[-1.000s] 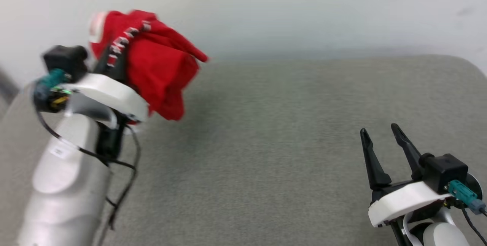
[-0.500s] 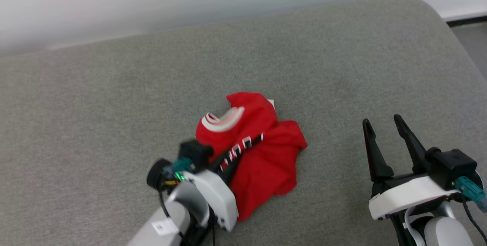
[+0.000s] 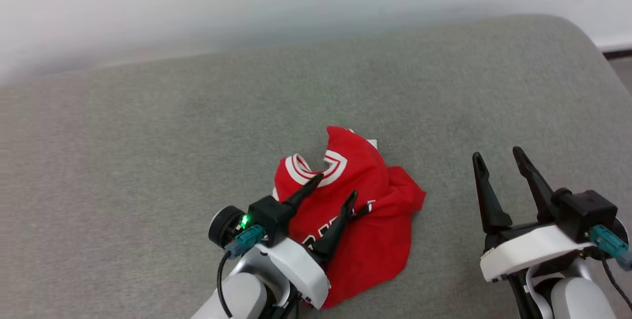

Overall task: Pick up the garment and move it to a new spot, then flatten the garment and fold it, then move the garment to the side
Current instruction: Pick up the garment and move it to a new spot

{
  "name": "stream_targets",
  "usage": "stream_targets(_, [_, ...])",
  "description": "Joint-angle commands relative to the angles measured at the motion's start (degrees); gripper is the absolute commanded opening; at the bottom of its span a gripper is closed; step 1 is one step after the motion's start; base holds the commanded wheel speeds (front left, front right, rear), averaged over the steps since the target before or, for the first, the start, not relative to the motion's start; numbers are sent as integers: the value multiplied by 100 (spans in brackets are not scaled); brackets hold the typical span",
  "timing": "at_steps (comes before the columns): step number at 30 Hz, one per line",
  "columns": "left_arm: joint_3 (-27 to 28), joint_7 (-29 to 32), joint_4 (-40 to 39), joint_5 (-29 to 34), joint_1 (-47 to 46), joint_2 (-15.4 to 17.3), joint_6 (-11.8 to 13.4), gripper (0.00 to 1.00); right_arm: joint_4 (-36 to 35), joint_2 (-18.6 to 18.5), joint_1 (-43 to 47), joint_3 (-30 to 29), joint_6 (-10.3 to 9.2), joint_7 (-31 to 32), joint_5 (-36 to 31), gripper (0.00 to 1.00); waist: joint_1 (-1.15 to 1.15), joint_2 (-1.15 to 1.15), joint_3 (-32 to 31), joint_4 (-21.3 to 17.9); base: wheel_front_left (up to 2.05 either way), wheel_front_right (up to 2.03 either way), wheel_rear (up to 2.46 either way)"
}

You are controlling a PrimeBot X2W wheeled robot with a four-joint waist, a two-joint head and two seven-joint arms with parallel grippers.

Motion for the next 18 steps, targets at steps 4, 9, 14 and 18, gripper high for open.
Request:
stream_targets(4, [194, -285, -215, 37, 11, -63, 241, 100, -39, 6, 170, -127, -3, 104, -82, 100, 0, 0, -458, 382, 0, 0, 0])
stream_targets(9, [596, -462, -295, 38, 148, -3, 598, 100, -115, 5, 401, -188, -4, 249, -148, 100, 0, 0, -761, 598, 0, 0, 0])
stream_targets(14, [1204, -531, -392, -8, 517, 258, 985, 100, -213, 5, 604, -193, -4, 360, -151, 100, 0, 0, -938, 682, 0, 0, 0])
stream_targets(18, [1685, -551, -468, -76, 923, 536, 1189, 100, -285, 5, 728, -214, -4, 408, -114, 100, 0, 0, -1008, 718, 0, 0, 0])
